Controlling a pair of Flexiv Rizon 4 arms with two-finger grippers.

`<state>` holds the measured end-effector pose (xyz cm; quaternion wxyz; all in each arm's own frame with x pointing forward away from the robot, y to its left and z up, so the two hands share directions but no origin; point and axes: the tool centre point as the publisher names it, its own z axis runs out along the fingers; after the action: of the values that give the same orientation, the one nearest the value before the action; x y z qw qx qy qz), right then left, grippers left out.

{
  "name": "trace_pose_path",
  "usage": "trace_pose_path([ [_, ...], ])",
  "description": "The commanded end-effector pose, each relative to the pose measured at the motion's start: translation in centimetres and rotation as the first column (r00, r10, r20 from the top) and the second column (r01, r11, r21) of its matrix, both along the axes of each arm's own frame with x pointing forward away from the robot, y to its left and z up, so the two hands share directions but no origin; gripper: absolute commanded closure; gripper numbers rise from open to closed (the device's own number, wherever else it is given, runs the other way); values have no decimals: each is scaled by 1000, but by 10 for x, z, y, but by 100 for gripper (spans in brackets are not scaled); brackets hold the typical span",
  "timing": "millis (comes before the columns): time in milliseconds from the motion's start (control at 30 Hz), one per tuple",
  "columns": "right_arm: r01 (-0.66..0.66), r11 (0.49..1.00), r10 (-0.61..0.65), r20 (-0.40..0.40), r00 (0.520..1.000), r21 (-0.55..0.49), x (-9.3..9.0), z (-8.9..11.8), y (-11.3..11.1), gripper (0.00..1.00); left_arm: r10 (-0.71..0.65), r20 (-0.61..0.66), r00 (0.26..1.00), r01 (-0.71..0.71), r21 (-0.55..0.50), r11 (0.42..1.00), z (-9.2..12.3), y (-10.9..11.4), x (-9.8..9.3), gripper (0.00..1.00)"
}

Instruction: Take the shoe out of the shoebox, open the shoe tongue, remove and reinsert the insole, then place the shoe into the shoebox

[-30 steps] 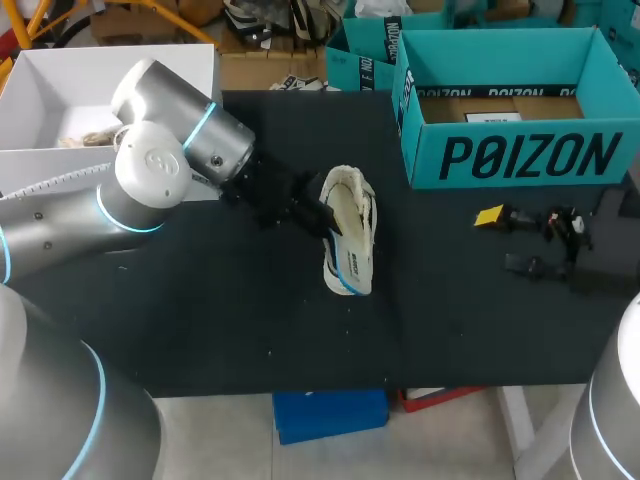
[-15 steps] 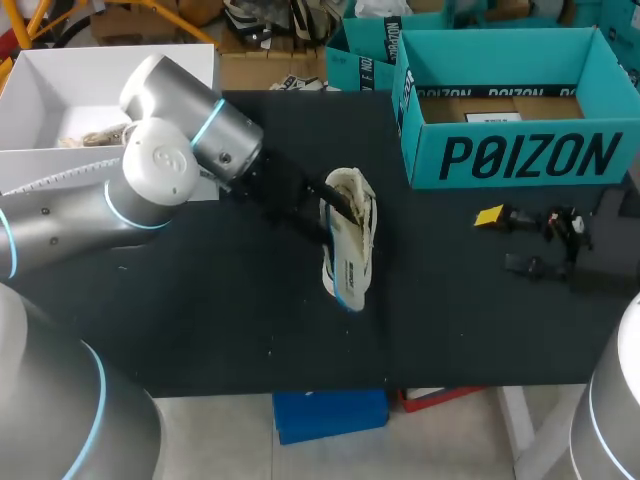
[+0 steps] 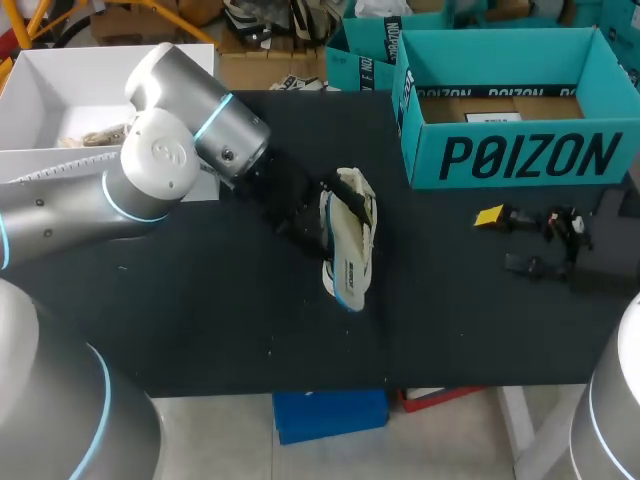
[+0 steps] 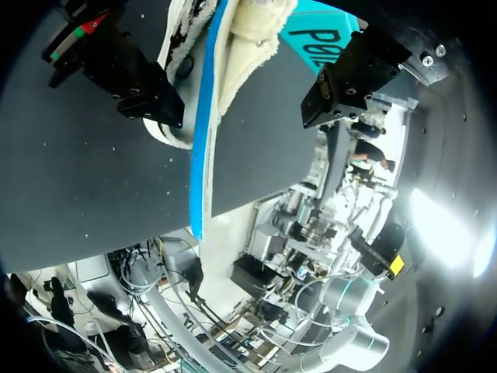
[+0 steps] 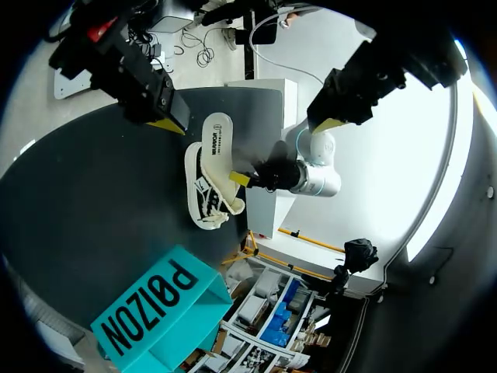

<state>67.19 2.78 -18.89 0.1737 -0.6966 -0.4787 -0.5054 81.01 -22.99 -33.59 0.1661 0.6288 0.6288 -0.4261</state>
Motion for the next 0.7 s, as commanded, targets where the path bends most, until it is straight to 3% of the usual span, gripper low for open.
trace_pose_path([
  [33,1,1000,-1,-1,1000,0,0,0,0,0,-15,2,1000,15,32,999,5,4,-5,16],
  [267,1,1000,-1,-1,1000,0,0,0,0,0,-58,10,998,57,112,992,-2,7,-11,77],
  [300,1,1000,-1,-1,1000,0,0,0,0,0,-63,10,998,61,123,990,-3,8,-11,76],
  [367,1,1000,-1,-1,1000,0,0,0,0,0,-76,15,997,73,152,986,-5,9,-11,55],
  [467,1,1000,-1,-1,1000,0,0,0,0,0,-90,28,996,83,197,977,-7,10,-10,62],
  [633,1,1000,-1,-1,1000,0,0,0,0,0,-102,68,992,81,260,962,-8,11,-9,65],
  [700,1,1000,-1,-1,1000,0,0,0,0,0,-95,76,993,72,269,961,-9,12,-8,75],
])
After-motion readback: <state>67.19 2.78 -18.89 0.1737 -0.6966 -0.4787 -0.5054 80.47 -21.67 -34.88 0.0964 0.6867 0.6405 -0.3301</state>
